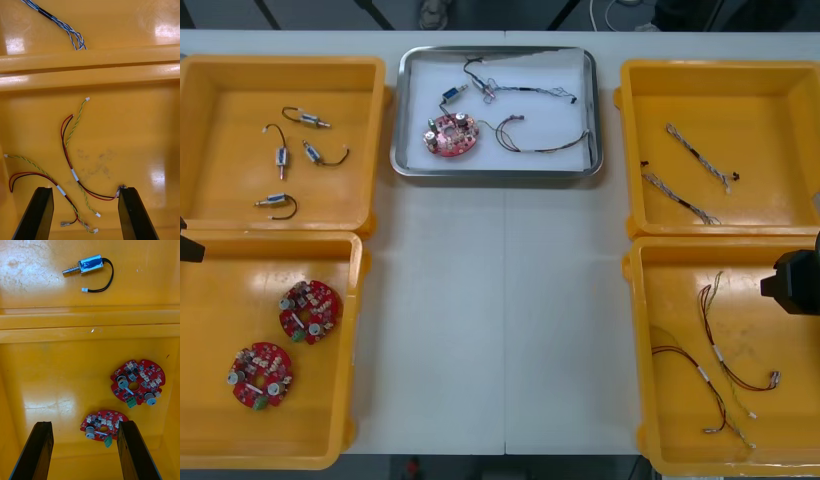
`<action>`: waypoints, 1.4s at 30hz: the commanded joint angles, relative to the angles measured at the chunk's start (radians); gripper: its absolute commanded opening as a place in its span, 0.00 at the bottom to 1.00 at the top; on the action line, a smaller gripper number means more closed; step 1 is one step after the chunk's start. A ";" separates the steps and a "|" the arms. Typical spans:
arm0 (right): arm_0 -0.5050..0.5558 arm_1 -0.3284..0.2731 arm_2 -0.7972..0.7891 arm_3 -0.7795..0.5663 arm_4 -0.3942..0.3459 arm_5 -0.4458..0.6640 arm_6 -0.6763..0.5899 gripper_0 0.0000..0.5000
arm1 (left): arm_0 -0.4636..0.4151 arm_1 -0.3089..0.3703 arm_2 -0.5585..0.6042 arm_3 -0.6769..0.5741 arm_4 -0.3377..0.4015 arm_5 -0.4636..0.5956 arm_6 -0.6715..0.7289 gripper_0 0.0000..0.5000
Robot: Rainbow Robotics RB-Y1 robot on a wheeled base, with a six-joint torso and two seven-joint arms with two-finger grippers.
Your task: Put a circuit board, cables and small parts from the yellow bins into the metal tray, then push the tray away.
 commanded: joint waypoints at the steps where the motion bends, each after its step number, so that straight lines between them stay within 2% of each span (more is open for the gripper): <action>1: 0.014 -0.034 0.012 -0.005 -0.008 0.003 0.011 1.00 | 0.019 0.035 0.025 -0.026 0.007 0.007 -0.021 1.00; 42: 0.014 -0.034 0.012 -0.005 -0.008 0.003 0.011 1.00 | 0.019 0.035 0.025 -0.026 0.007 0.007 -0.021 1.00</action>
